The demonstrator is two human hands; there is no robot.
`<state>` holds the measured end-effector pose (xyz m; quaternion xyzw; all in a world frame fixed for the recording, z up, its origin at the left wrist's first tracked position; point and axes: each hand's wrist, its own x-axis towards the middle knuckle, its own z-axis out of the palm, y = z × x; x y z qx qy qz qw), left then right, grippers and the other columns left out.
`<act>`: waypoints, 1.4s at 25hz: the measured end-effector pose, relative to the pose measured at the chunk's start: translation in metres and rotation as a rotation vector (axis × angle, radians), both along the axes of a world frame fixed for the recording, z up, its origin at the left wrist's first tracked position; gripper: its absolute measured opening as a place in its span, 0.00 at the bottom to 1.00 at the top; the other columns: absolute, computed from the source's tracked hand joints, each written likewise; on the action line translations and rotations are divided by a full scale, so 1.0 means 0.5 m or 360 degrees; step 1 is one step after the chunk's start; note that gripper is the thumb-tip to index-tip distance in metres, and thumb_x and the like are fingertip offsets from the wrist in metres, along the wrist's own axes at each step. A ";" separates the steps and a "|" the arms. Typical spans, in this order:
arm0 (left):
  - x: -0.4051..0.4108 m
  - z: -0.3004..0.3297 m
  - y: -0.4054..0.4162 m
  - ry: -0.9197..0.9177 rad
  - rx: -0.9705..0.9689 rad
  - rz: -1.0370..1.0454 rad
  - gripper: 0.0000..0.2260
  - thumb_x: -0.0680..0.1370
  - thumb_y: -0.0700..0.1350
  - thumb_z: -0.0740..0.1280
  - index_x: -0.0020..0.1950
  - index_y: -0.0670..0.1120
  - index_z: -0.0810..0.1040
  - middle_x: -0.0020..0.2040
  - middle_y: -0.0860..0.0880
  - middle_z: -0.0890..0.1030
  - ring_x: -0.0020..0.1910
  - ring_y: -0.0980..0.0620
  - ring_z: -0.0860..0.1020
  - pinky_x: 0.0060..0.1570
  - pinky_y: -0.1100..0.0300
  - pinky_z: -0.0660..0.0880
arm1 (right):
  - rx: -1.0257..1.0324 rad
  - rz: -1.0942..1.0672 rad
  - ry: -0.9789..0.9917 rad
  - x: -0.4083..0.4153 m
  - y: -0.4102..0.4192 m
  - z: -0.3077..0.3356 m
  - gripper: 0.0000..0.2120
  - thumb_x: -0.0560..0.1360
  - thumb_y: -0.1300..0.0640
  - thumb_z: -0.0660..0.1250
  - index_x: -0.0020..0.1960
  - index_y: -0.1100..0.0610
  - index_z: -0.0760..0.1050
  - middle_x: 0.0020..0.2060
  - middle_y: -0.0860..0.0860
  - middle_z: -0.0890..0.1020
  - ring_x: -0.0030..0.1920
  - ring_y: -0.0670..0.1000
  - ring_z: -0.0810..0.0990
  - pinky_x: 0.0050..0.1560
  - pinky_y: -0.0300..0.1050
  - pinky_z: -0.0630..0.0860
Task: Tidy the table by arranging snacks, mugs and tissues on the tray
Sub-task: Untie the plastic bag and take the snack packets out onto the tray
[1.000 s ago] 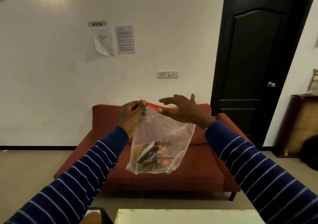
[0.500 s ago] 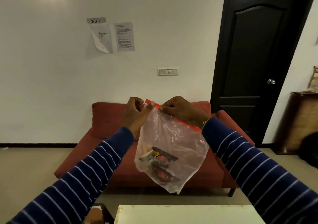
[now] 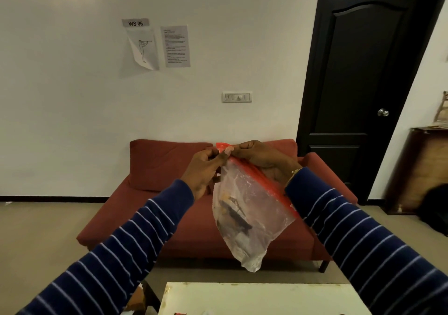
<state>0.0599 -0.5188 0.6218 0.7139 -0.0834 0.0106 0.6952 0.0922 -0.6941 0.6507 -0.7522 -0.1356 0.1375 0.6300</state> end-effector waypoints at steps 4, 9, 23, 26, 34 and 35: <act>0.006 -0.002 0.012 -0.0241 0.0196 0.0301 0.09 0.76 0.45 0.73 0.39 0.41 0.80 0.36 0.42 0.81 0.34 0.49 0.78 0.34 0.53 0.78 | 0.0260 -0.0003 0.0097 -0.009 -0.017 -0.009 0.09 0.77 0.57 0.69 0.43 0.60 0.85 0.35 0.54 0.86 0.33 0.48 0.83 0.36 0.40 0.81; -0.009 -0.011 0.038 -0.0852 0.1032 0.0621 0.09 0.67 0.36 0.71 0.33 0.45 0.73 0.31 0.53 0.76 0.29 0.59 0.71 0.29 0.68 0.68 | -0.0917 -0.0360 -0.1153 -0.023 -0.005 -0.024 0.08 0.78 0.56 0.70 0.46 0.59 0.85 0.30 0.49 0.81 0.26 0.44 0.75 0.31 0.34 0.72; -0.034 0.037 0.001 -0.0623 0.1752 0.0193 0.11 0.75 0.37 0.62 0.49 0.41 0.85 0.45 0.45 0.85 0.40 0.51 0.80 0.44 0.60 0.79 | -0.1119 -0.0186 -0.1875 -0.032 0.025 -0.036 0.08 0.78 0.56 0.69 0.54 0.54 0.85 0.44 0.50 0.87 0.39 0.39 0.73 0.38 0.28 0.65; -0.039 0.031 -0.009 -0.0504 0.1749 0.0154 0.10 0.74 0.37 0.63 0.50 0.38 0.83 0.41 0.45 0.83 0.36 0.49 0.78 0.34 0.65 0.72 | -0.1198 -0.0170 -0.1729 -0.046 0.023 -0.034 0.09 0.79 0.54 0.68 0.55 0.53 0.84 0.46 0.51 0.85 0.41 0.43 0.77 0.40 0.37 0.72; -0.060 -0.008 0.013 -0.0280 0.1643 0.0085 0.15 0.70 0.36 0.66 0.55 0.45 0.85 0.45 0.48 0.85 0.36 0.52 0.79 0.32 0.67 0.70 | -0.1444 0.0118 -0.1339 -0.103 0.020 -0.067 0.07 0.77 0.63 0.69 0.52 0.58 0.85 0.47 0.52 0.86 0.45 0.49 0.83 0.51 0.44 0.79; -0.062 -0.012 0.012 -0.0283 0.1633 0.0055 0.19 0.70 0.36 0.66 0.59 0.45 0.83 0.48 0.48 0.86 0.35 0.54 0.79 0.32 0.67 0.71 | -0.1567 0.0209 -0.1216 -0.102 0.021 -0.075 0.09 0.77 0.63 0.69 0.54 0.58 0.84 0.50 0.53 0.86 0.48 0.49 0.83 0.53 0.42 0.78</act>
